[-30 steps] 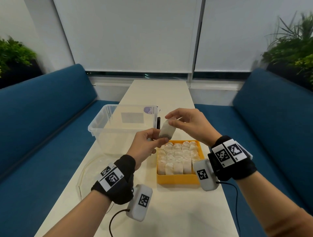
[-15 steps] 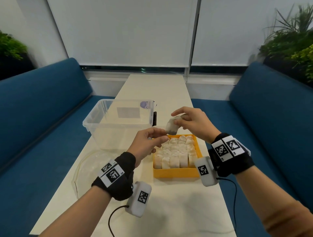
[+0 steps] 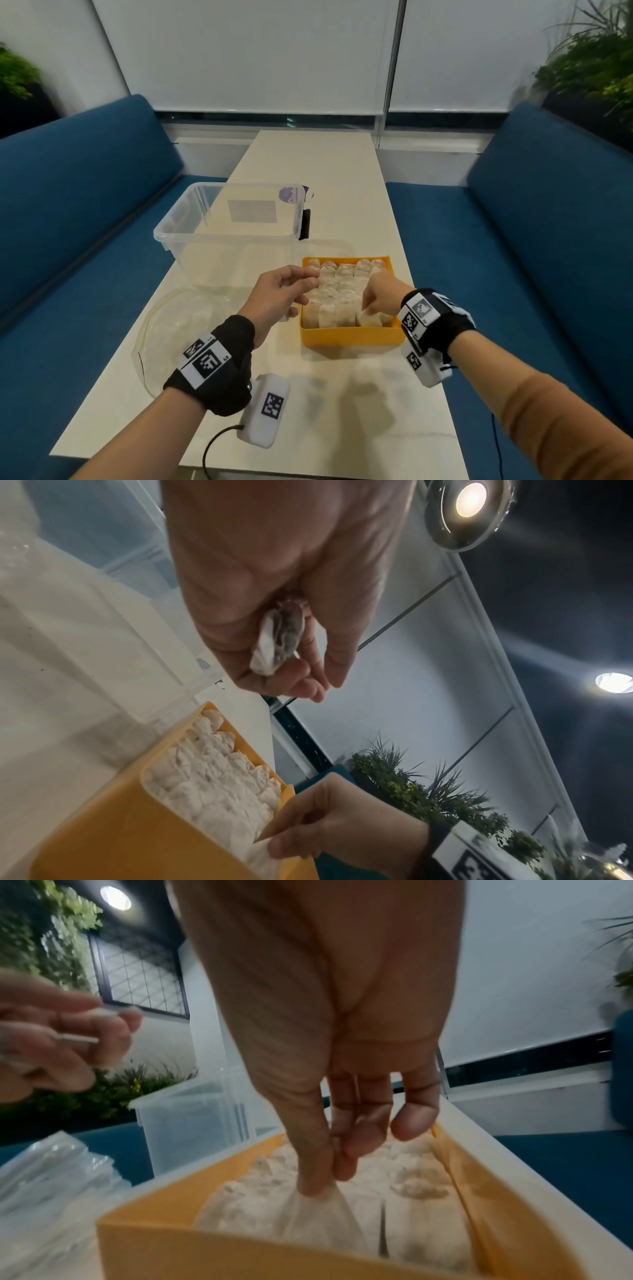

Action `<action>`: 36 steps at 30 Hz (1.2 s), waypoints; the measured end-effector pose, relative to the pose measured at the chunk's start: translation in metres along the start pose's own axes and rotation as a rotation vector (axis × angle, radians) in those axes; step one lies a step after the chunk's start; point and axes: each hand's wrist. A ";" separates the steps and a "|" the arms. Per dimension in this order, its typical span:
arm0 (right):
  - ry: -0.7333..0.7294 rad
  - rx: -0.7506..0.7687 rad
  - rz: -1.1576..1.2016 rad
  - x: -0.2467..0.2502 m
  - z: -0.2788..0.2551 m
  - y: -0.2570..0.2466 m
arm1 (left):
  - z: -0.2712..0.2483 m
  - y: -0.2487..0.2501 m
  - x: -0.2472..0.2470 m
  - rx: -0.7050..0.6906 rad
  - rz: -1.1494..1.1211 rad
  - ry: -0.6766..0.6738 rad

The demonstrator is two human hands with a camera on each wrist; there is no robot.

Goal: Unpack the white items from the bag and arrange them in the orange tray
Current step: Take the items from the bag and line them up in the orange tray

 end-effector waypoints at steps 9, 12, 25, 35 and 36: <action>0.045 -0.110 -0.114 -0.011 0.015 0.001 | 0.001 -0.003 -0.004 0.215 -0.341 -0.024; 0.066 -0.125 -0.096 -0.013 0.017 0.005 | 0.003 0.001 -0.006 0.284 -0.514 -0.043; 0.301 0.208 0.522 0.014 -0.044 -0.053 | 0.011 0.017 -0.017 0.181 -0.620 0.019; 0.376 0.175 0.921 0.018 -0.051 -0.066 | 0.005 0.022 -0.015 0.019 -0.607 -0.004; 0.420 0.183 0.868 0.023 -0.050 -0.064 | 0.004 0.021 -0.013 0.010 -0.523 -0.018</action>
Point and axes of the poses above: each hand's wrist, its own z-axis towards the middle knuckle, its own x-axis out of the back of the hand, y = z × x, and after that the axes turned 5 degrees about z, right-handed
